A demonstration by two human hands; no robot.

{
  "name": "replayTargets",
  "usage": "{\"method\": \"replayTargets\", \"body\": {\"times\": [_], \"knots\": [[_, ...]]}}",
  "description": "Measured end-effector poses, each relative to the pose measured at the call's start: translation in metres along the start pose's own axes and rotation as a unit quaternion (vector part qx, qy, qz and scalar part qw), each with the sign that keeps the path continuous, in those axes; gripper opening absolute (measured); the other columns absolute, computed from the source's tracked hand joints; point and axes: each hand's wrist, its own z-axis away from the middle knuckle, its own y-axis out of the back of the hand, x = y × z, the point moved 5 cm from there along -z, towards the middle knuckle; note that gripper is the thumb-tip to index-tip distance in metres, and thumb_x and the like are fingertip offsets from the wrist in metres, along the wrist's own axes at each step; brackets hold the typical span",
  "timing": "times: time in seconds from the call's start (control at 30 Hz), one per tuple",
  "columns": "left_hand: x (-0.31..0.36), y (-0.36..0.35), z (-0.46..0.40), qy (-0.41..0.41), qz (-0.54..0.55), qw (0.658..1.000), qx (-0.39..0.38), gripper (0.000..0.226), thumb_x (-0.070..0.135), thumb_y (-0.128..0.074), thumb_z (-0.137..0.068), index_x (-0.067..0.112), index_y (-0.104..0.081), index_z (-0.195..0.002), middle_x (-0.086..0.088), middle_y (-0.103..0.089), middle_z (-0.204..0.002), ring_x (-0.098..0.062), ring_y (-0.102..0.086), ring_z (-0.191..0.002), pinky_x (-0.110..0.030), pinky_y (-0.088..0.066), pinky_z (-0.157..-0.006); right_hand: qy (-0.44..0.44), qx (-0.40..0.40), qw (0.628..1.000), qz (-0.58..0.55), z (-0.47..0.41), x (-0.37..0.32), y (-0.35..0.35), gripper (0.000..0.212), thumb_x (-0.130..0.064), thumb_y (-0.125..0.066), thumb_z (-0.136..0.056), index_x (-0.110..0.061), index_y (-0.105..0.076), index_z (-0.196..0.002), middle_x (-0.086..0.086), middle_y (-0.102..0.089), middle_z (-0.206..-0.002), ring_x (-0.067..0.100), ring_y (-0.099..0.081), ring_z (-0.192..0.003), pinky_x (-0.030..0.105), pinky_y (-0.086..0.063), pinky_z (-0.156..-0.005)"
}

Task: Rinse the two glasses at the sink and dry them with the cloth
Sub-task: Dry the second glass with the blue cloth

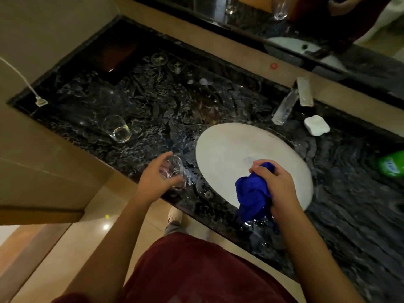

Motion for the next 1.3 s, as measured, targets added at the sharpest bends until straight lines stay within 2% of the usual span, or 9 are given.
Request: {"method": "replayTargets", "body": {"times": [0.2, 0.33, 0.43, 0.63, 0.8, 0.97, 1.1, 1.2, 1.3], "knots": [[0.128, -0.036, 0.027, -0.064, 0.257, 0.952, -0.155, 0.080, 0.037, -0.086, -0.069, 0.034, -0.050, -0.141, -0.007, -0.073, -0.115, -0.023, -0.070, -0.115, -0.039, -0.052, -0.102, -0.008, 0.004, 0.971, -0.237, 0.012, -0.036, 0.025, 0.006, -0.016, -0.071, -0.093, -0.011, -0.069, -0.094, 0.002, -0.074, -0.080, 0.015, -0.068, -0.069, 0.027, -0.058, -0.065], [0.195, -0.081, 0.051, -0.030, 0.408, 0.886, -0.221, 0.075, 0.037, -0.090, -0.067, 0.019, -0.058, -0.133, -0.008, -0.074, -0.104, -0.023, -0.072, -0.093, -0.036, -0.059, -0.085, 0.059, 0.012, 0.930, -0.362, 0.035, -0.076, 0.036, 0.008, -0.018, -0.071, -0.093, -0.013, -0.069, -0.099, 0.001, -0.073, -0.087, 0.014, -0.068, -0.073, 0.031, -0.056, -0.074], [0.229, -0.104, 0.058, 0.014, 0.478, 0.856, -0.197, 0.061, 0.042, -0.081, -0.081, 0.013, -0.062, -0.131, -0.018, -0.071, -0.118, -0.033, -0.067, -0.105, -0.047, -0.056, -0.091, 0.209, 0.041, 0.932, -0.293, 0.059, -0.099, 0.049, 0.005, -0.014, -0.069, -0.093, -0.016, -0.069, -0.098, -0.002, -0.076, -0.092, 0.014, -0.070, -0.083, 0.032, -0.055, -0.078], [0.273, -0.118, 0.044, 0.006, 0.488, 0.846, -0.213, 0.099, 0.062, -0.082, -0.076, 0.001, -0.049, -0.147, -0.030, -0.055, -0.145, -0.049, -0.050, -0.137, -0.062, -0.037, -0.118, 0.361, -0.010, 0.932, -0.030, 0.094, -0.098, 0.049, 0.084, -0.035, -0.076, -0.084, -0.040, -0.030, -0.154, -0.041, -0.052, -0.138, -0.006, -0.055, -0.131, 0.013, -0.046, -0.100], [0.292, -0.123, 0.046, -0.012, 0.456, 0.860, -0.229, 0.069, 0.049, -0.069, -0.091, 0.004, -0.056, -0.141, -0.019, -0.072, -0.124, -0.032, -0.072, -0.107, -0.041, -0.061, -0.084, 0.422, 0.053, 0.905, 0.027, 0.095, -0.101, 0.067, 0.055, -0.020, -0.070, -0.093, -0.027, -0.053, -0.146, -0.017, -0.053, -0.152, 0.002, -0.051, -0.139, 0.027, -0.048, -0.110], [0.296, -0.129, 0.047, 0.011, 0.494, 0.840, -0.223, 0.073, 0.050, -0.071, -0.090, 0.006, -0.054, -0.146, -0.020, -0.064, -0.140, -0.034, -0.062, -0.130, -0.047, -0.053, -0.107, 0.521, 0.074, 0.838, 0.141, 0.108, -0.099, 0.052, 0.048, -0.025, -0.068, -0.094, -0.022, -0.059, -0.141, -0.003, -0.046, -0.160, 0.014, -0.037, -0.152, 0.058, -0.038, -0.118], [0.296, -0.140, 0.054, 0.031, 0.525, 0.818, -0.232, 0.093, 0.070, -0.071, -0.079, 0.009, -0.054, -0.146, -0.021, -0.061, -0.143, -0.032, -0.061, -0.132, -0.042, -0.054, -0.104, 0.543, 0.123, 0.801, 0.219, 0.107, -0.098, 0.039, 0.049, -0.030, -0.066, -0.095, -0.020, -0.059, -0.142, 0.003, -0.043, -0.162, 0.023, -0.032, -0.155, 0.059, -0.034, -0.119], [0.292, -0.148, 0.060, 0.032, 0.542, 0.808, -0.228, 0.065, 0.058, -0.062, -0.090, 0.015, -0.064, -0.138, -0.015, -0.065, -0.139, -0.028, -0.063, -0.130, -0.041, -0.050, -0.108, 0.515, 0.148, 0.804, 0.258, 0.101, -0.116, 0.041, 0.046, -0.035, -0.061, -0.096, -0.024, -0.060, -0.141, 0.002, -0.047, -0.159, 0.026, -0.040, -0.149, 0.056, -0.038, -0.116], [0.293, -0.146, 0.069, 0.022, 0.558, 0.794, -0.241, 0.044, 0.047, -0.050, -0.097, 0.020, -0.080, -0.114, -0.010, -0.075, -0.123, -0.021, -0.072, -0.113, -0.033, -0.059, -0.090, 0.469, 0.121, 0.843, 0.233, 0.087, -0.143, 0.050, 0.039, -0.037, -0.060, -0.098, -0.028, -0.063, -0.135, -0.005, -0.062, -0.141, 0.015, -0.058, -0.127, 0.045, -0.049, -0.104]]}}
